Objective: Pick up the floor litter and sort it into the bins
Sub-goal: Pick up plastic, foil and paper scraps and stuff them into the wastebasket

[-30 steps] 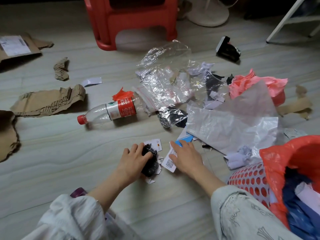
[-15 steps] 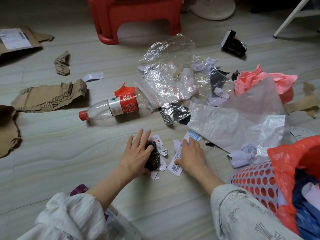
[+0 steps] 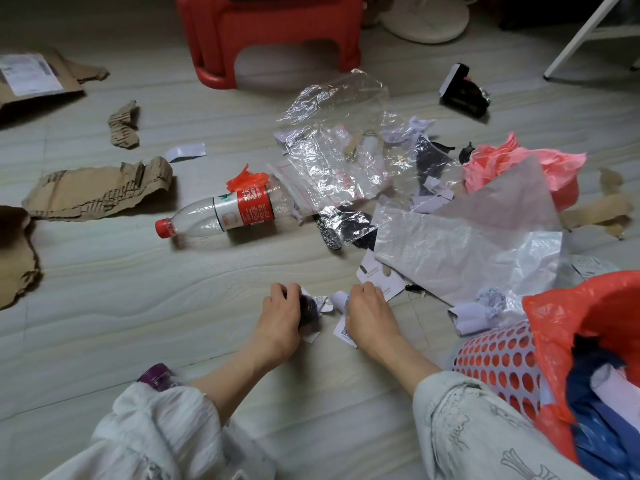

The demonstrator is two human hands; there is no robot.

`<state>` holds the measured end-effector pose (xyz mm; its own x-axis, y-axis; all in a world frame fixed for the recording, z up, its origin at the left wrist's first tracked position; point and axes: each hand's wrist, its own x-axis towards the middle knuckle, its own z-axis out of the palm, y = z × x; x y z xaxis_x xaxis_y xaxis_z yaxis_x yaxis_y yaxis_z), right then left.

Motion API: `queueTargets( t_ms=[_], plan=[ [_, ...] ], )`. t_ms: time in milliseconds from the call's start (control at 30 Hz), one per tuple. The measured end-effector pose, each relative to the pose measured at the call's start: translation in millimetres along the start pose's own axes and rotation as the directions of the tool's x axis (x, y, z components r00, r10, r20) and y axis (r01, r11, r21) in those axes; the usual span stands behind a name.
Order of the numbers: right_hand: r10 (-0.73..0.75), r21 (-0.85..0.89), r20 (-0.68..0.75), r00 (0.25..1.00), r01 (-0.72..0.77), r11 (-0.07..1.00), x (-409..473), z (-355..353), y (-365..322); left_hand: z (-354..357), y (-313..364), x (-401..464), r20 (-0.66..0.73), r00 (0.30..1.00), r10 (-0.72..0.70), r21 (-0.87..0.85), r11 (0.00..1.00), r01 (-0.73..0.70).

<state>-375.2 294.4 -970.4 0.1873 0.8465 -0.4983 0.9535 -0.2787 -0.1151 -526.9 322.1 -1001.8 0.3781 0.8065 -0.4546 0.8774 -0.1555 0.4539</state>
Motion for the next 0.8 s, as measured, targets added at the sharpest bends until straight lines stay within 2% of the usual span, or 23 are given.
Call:
queueTargets(
  t_ms=[133, 200, 300, 433, 600, 800],
  plan=[
    [0.023, 0.037, 0.027, 0.999, -0.024, 0.999, -12, 2, 2, -2, 7, -5, -0.021, 0.996, -0.091, -0.186, 0.979, 0.085],
    [0.015, 0.019, 0.02, 1.0, -0.016, 1.0, -20, 2, 3, -5, 11, -11, 0.026, 0.995, -0.095, -0.146, 0.984, 0.098],
    [-0.013, -0.021, -0.015, 1.0, 0.013, 1.0, -30, -3, 1, -7, 11, -22, 0.048, 0.998, -0.039, -0.002, 0.999, 0.039],
    [-0.014, 0.009, -0.07, 0.997, 0.015, 1.0, -37, -21, 1, -17, 2, -28, -0.026, 1.0, -0.007, -0.071, 0.997, 0.005],
    [0.035, 0.209, -0.188, 0.982, 0.005, 0.978, -47, -71, 7, -48, 11, -29, -0.216, 0.976, -0.021, -0.221, 0.975, -0.028],
    [0.137, 0.518, -0.312, 0.94, 0.047, 0.854, -75, -166, 26, -106, 72, -40, -0.418, 0.906, 0.059, -0.432, 0.865, -0.255]
  ],
)
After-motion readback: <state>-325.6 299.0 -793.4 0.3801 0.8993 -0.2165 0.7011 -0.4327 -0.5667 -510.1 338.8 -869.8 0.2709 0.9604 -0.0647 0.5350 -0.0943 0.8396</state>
